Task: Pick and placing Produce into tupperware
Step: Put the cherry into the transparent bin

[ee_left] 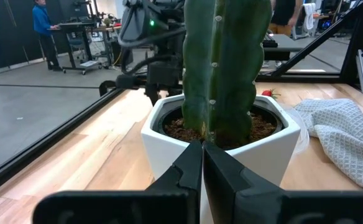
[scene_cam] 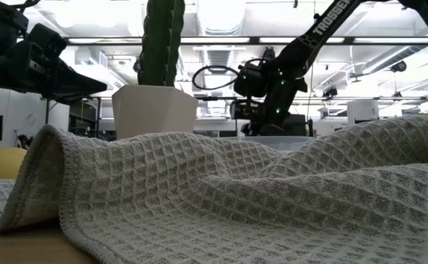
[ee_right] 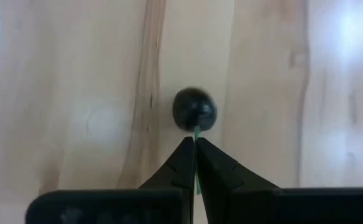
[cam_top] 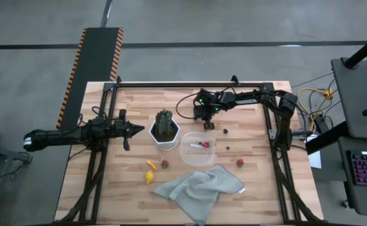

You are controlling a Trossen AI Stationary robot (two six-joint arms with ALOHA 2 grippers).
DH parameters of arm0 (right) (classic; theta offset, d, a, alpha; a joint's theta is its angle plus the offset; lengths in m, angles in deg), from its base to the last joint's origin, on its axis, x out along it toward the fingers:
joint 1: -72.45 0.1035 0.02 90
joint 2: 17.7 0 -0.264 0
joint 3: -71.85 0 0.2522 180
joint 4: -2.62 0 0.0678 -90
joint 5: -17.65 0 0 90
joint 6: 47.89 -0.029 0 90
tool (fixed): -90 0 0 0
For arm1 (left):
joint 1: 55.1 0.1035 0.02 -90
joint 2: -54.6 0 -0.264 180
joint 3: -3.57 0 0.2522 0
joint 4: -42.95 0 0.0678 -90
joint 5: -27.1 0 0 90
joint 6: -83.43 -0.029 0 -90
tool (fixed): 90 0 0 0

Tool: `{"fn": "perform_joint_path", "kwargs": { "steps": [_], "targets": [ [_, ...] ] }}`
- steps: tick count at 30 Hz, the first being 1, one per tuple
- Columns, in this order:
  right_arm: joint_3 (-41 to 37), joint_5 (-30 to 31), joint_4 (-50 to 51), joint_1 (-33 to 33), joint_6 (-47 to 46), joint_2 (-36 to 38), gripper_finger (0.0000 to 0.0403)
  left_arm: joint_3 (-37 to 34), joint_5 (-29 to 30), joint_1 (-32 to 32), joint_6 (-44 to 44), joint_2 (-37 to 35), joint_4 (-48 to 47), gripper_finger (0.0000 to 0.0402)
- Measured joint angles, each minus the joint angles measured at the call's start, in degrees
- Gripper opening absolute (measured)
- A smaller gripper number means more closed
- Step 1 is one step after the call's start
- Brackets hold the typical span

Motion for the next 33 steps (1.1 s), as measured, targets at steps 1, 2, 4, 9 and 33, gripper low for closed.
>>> {"fn": "perform_joint_path", "kwargs": {
  "steps": [1, 2, 4, 9, 33],
  "targets": [
    [0.0, 0.0, 0.0, 0.0, 0.0, 0.6, 0.0008, 0.0, 0.0, 0.0, 0.0, 0.0, 0.0, 0.0],
    [0.0, 0.0, 0.0, 0.0, 0.0, 1.1, 0.0008, 0.0, 0.0, 0.0, 0.0, 0.0, 0.0, 0.0],
    [0.0, 0.0, 0.1, 0.0, 0.0, 2.3, 0.0008, 0.0, 0.0, 0.0, 0.0, 0.0, 0.0, 0.0],
    [0.0, 0.0, 1.1, 0.0, -0.5, 5.2, 0.0008, 0.0, 0.0, 0.0, 0.0, 0.0, 0.0, 0.0],
    [-0.2, -0.1, 11.6, 14.0, -12.0, 26.0, 0.0008, 0.0, 0.0, 0.0, 0.0, -0.2, 0.0, 0.0]
  ]
}}
